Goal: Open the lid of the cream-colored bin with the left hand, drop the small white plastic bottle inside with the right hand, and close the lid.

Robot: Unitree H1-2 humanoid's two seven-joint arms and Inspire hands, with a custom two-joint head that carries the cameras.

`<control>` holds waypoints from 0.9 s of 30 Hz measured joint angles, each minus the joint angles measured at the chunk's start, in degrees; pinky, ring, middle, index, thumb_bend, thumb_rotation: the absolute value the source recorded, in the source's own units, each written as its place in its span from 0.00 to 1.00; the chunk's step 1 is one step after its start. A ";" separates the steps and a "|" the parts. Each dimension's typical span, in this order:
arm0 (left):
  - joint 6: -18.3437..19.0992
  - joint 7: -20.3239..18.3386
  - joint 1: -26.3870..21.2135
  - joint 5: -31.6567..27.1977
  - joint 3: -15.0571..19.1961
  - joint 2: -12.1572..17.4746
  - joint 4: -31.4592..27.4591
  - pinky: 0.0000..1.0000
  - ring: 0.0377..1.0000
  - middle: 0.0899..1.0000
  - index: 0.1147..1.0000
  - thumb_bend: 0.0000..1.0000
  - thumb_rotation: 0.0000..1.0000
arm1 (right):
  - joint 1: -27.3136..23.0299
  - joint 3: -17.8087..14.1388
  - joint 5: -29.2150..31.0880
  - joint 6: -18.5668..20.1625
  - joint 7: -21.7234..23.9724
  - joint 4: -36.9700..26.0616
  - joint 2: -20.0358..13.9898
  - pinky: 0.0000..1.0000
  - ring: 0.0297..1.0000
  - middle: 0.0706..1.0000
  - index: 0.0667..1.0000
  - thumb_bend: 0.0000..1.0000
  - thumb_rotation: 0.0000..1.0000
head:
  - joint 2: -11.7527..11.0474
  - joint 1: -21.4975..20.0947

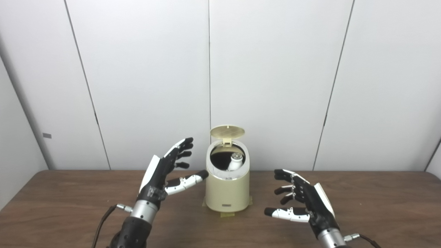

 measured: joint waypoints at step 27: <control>-0.32 -0.89 -17.63 8.41 -6.75 1.30 17.92 0.90 1.00 1.00 1.00 0.91 0.45 | 0.58 0.65 -0.46 1.87 -0.09 -1.33 0.68 0.47 0.60 0.74 0.73 0.79 0.19 | -0.70 -2.20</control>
